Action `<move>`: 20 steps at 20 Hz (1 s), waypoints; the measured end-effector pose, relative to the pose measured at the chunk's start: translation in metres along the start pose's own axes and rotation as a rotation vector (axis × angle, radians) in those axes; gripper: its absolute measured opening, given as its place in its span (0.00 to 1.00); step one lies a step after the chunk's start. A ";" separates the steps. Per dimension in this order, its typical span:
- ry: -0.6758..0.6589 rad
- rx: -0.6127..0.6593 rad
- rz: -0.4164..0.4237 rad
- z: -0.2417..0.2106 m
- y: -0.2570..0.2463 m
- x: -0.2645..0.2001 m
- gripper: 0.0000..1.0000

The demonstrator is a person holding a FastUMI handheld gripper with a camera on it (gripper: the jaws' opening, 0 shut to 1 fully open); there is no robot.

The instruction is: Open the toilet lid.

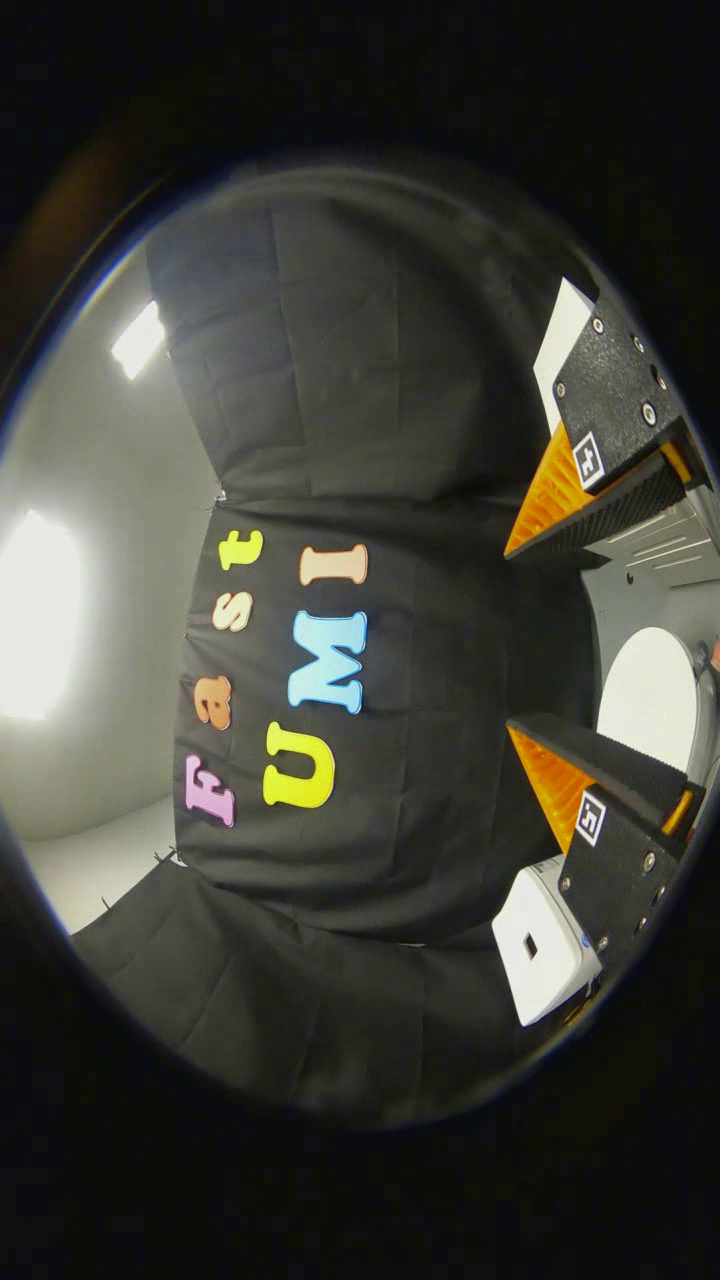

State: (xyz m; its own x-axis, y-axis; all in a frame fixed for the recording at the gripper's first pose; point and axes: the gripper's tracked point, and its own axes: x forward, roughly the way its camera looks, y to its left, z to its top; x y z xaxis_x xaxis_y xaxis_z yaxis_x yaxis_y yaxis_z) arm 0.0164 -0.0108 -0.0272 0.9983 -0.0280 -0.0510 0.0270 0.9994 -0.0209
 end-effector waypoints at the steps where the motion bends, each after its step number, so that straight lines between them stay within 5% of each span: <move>1: 0.008 0.006 -0.012 -0.003 -0.003 0.001 0.93; 11: 0.059 0.028 -0.061 -0.042 -0.008 0.012 0.93; 20: 0.154 0.170 0.015 -0.107 0.021 0.019 0.93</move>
State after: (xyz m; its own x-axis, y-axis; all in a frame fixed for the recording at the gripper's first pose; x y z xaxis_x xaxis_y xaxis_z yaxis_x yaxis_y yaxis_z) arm 0.0308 0.0073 -0.1354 0.9794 -0.0026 -0.2019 0.0332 0.9884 0.1485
